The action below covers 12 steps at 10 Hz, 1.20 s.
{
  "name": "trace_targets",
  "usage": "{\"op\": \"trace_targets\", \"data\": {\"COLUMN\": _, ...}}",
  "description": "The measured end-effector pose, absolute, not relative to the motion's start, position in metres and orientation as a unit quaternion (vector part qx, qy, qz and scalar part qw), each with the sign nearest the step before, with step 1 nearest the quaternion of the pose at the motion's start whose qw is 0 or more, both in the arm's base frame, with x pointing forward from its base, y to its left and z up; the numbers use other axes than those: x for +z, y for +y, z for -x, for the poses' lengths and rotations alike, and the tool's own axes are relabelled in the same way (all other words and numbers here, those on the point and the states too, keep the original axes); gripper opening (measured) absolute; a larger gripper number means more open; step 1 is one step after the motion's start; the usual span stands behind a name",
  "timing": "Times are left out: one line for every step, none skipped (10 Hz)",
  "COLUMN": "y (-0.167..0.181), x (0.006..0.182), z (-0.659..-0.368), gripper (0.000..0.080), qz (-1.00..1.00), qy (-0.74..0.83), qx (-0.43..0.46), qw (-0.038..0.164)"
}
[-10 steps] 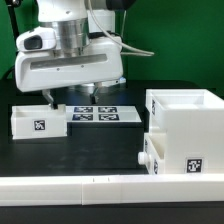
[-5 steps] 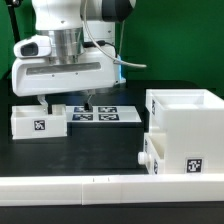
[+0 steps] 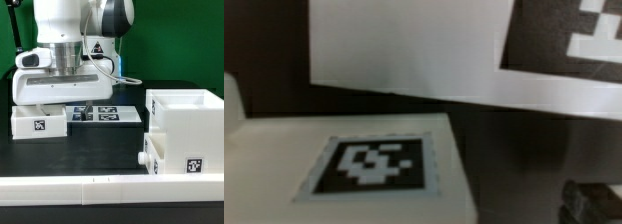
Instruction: Assemble drawer
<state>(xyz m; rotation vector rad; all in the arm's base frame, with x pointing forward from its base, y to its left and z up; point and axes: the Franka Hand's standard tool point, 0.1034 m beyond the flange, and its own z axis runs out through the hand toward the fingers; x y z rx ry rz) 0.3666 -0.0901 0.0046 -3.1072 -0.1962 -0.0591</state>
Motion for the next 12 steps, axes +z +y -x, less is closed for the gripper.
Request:
{"op": "trace_targets", "data": {"y": -0.0906, "x": 0.0046, "z": -0.3668, "gripper": 0.0649, "qz": 0.998, "qy": -0.066, "qx": -0.019, "qw": 0.014}}
{"op": "trace_targets", "data": {"y": -0.0908, "x": 0.0048, "z": -0.3676, "gripper": 0.0649, "qz": 0.997, "qy": -0.067, "qx": -0.02, "qw": 0.014}}
{"op": "trace_targets", "data": {"y": -0.091, "x": 0.005, "z": -0.3682, "gripper": 0.0526, "qz": 0.997, "qy": -0.067, "qx": -0.02, "qw": 0.013}}
{"op": "trace_targets", "data": {"y": -0.0909, "x": 0.005, "z": -0.3682, "gripper": 0.0387, "qz": 0.997, "qy": -0.067, "qx": -0.02, "qw": 0.013}}
{"op": "trace_targets", "data": {"y": -0.0909, "x": 0.005, "z": -0.3682, "gripper": 0.0253, "qz": 0.997, "qy": -0.067, "qx": -0.02, "qw": 0.013}}
{"op": "trace_targets", "data": {"y": -0.0909, "x": 0.005, "z": -0.3682, "gripper": 0.0253, "qz": 0.997, "qy": -0.067, "qx": -0.02, "qw": 0.013}}
{"op": "trace_targets", "data": {"y": -0.0909, "x": 0.005, "z": -0.3682, "gripper": 0.0078, "qz": 0.997, "qy": -0.067, "qx": -0.02, "qw": 0.013}}
{"op": "trace_targets", "data": {"y": -0.0909, "x": 0.005, "z": -0.3683, "gripper": 0.0041, "qz": 0.997, "qy": -0.067, "qx": -0.02, "qw": 0.013}}
{"op": "trace_targets", "data": {"y": -0.0909, "x": 0.005, "z": -0.3683, "gripper": 0.0041, "qz": 0.997, "qy": -0.067, "qx": -0.02, "qw": 0.013}}
{"op": "trace_targets", "data": {"y": -0.0909, "x": 0.005, "z": -0.3683, "gripper": 0.0041, "qz": 0.997, "qy": -0.067, "qx": -0.02, "qw": 0.013}}
{"op": "trace_targets", "data": {"y": -0.0909, "x": 0.005, "z": -0.3683, "gripper": 0.0041, "qz": 0.997, "qy": -0.067, "qx": -0.02, "qw": 0.013}}
{"op": "trace_targets", "data": {"y": -0.0909, "x": 0.005, "z": -0.3683, "gripper": 0.0041, "qz": 0.997, "qy": -0.067, "qx": -0.02, "qw": 0.013}}
